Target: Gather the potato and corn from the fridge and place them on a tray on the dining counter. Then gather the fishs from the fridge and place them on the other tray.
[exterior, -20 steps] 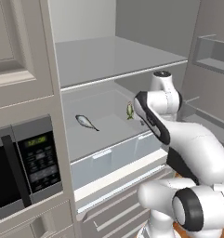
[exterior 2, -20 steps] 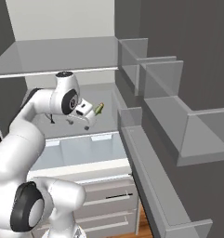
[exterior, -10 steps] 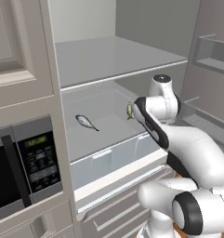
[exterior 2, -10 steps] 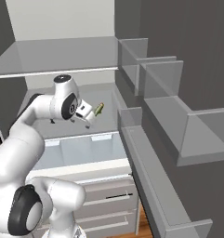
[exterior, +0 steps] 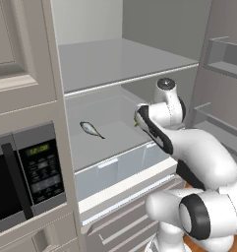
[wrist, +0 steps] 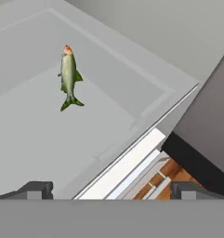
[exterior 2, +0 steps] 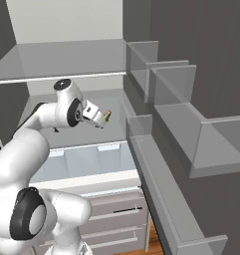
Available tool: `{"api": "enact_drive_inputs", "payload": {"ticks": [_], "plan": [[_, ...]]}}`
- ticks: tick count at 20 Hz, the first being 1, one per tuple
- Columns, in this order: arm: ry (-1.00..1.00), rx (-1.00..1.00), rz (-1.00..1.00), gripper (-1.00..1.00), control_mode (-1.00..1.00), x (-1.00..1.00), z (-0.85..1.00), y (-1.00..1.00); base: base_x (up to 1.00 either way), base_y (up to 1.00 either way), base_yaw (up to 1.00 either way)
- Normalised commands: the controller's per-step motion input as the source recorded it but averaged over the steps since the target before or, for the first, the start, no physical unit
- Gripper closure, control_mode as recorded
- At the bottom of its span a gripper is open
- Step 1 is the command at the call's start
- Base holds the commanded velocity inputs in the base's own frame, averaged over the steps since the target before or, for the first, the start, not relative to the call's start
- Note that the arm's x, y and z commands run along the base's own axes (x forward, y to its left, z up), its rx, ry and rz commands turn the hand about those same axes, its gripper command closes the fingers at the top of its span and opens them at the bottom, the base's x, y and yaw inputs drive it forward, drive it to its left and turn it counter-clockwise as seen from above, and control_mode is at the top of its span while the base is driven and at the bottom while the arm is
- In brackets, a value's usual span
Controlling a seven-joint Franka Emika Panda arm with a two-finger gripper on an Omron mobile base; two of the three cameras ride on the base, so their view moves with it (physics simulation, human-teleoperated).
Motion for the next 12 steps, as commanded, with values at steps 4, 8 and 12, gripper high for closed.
{"api": "enact_drive_inputs", "payload": {"ticks": [4, 8, 12], "plan": [[0.02, 0.0, 0.01, -1.0, -1.0, 0.28, 0.08, 0.0, 0.0, 0.0, 0.0], [-0.04, 0.01, 0.1, -1.0, -1.0, 0.46, 0.0, 0.0, 0.0, 0.0, 0.0], [0.0, 0.0, 0.08, -1.0, -1.0, 0.5, -0.11, 0.0, 0.0, 0.0, 0.0]]}}
